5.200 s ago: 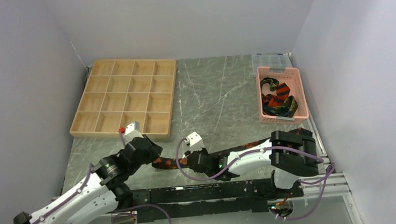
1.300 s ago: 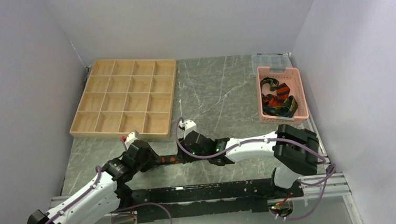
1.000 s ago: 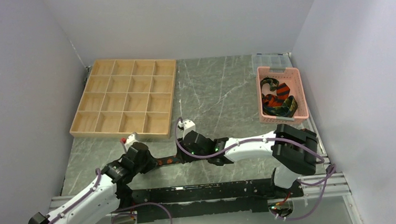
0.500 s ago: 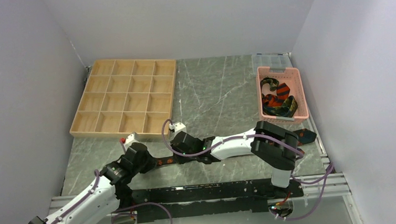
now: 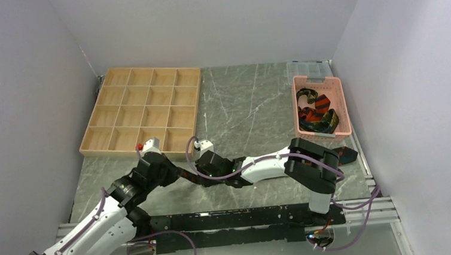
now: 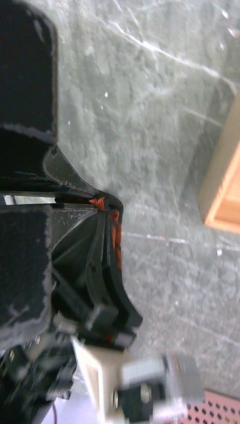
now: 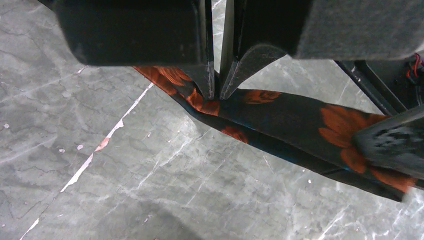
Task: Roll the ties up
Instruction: Roll the tie at the center of the board.
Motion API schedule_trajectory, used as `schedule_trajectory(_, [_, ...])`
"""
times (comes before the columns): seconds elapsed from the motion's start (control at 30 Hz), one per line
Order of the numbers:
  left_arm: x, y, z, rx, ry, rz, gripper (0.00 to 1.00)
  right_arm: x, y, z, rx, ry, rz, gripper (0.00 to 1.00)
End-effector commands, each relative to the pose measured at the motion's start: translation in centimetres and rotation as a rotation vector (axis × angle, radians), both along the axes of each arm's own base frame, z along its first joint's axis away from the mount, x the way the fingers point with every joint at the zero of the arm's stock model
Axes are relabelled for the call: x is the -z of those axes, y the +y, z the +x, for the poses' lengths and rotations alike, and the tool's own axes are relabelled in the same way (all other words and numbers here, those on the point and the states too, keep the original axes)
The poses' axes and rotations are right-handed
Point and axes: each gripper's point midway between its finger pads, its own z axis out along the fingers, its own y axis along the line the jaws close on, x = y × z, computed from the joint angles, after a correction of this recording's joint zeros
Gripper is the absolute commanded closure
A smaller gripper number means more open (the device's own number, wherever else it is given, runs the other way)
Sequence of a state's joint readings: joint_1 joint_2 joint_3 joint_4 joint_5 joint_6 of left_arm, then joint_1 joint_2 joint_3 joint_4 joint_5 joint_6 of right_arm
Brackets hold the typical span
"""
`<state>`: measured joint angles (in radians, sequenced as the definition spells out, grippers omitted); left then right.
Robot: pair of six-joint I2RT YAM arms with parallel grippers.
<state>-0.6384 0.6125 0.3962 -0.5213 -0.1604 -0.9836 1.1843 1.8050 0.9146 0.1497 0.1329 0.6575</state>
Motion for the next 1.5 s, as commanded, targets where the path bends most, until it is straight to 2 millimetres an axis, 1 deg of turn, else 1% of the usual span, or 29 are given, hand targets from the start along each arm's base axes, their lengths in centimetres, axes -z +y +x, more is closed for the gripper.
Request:
schedule_trajectory(0.0, [-3.9, -2.1, 1.4, 0.097, -0.051, -0.012, 0.97, 1.5, -1.4, 0.1, 0.025, 0.000, -0.030, 0.86])
schedule_trajectory(0.1, [-3.7, -3.8, 1.5, 0.151, -0.013, -0.010, 0.97, 1.3, -1.4, 0.3, 0.030, -0.013, 0.003, 0.85])
schedule_trajectory(0.17, [-3.3, -4.3, 1.6, 0.156, -0.010, 0.023, 0.97, 0.1, -1.5, 0.6, 0.046, -0.039, 0.046, 0.84])
schedule_trajectory(0.3, [-2.9, -4.7, 1.5, 0.163, -0.022, 0.081, 0.97, -2.3, -2.8, 1.4, 0.103, -0.097, 0.091, 0.81])
schedule_trajectory(0.47, [-3.1, -5.0, 1.6, 0.179, -0.035, 0.130, 0.97, -4.1, -4.8, 1.7, 0.161, -0.132, 0.101, 0.79])
schedule_trajectory(0.6, [-3.2, -5.2, 1.7, 0.192, -0.037, 0.159, 0.97, -4.4, -6.6, 1.5, 0.187, -0.140, 0.102, 0.79])
schedule_trajectory(0.67, [-3.3, -5.1, 1.7, 0.189, -0.043, 0.169, 0.97, -3.7, -6.7, 1.1, 0.167, -0.131, 0.097, 0.79])
schedule_trajectory(0.77, [-3.6, -4.8, 1.7, 0.180, -0.056, 0.172, 0.97, -2.4, -5.8, 0.7, 0.120, -0.102, 0.068, 0.80])
schedule_trajectory(0.83, [-3.7, -4.6, 1.6, 0.174, -0.059, 0.172, 0.97, -2.3, -4.5, 0.8, 0.088, -0.101, 0.068, 0.81])
schedule_trajectory(0.93, [-3.7, -4.5, 1.3, 0.174, -0.061, 0.163, 0.97, -2.7, -2.8, 1.1, 0.058, -0.106, 0.089, 0.82])
schedule_trajectory(1.07, [-3.2, -4.2, 0.9, 0.168, -0.051, 0.154, 0.97, -3.3, -1.0, 1.3, 0.033, -0.109, 0.109, 0.82])
schedule_trajectory(1.13, [-3.0, -4.0, 0.6, 0.166, -0.047, 0.149, 0.97, -3.5, -0.3, 1.2, 0.022, -0.110, 0.114, 0.82])
schedule_trajectory(1.2, [-2.9, -3.8, 0.4, 0.164, -0.048, 0.147, 0.97, -3.2, 0.1, 1.1, 0.014, -0.100, 0.112, 0.82])
schedule_trajectory(1.33, [-3.1, -3.4, 0.1, 0.161, -0.054, 0.141, 0.97, -1.9, 0.9, 0.8, -0.002, -0.071, 0.100, 0.82])
schedule_trajectory(1.47, [-3.3, -3.5, -0.1, 0.165, -0.063, 0.125, 0.97, -1.5, 2.0, 0.6, -0.024, -0.047, 0.116, 0.83])
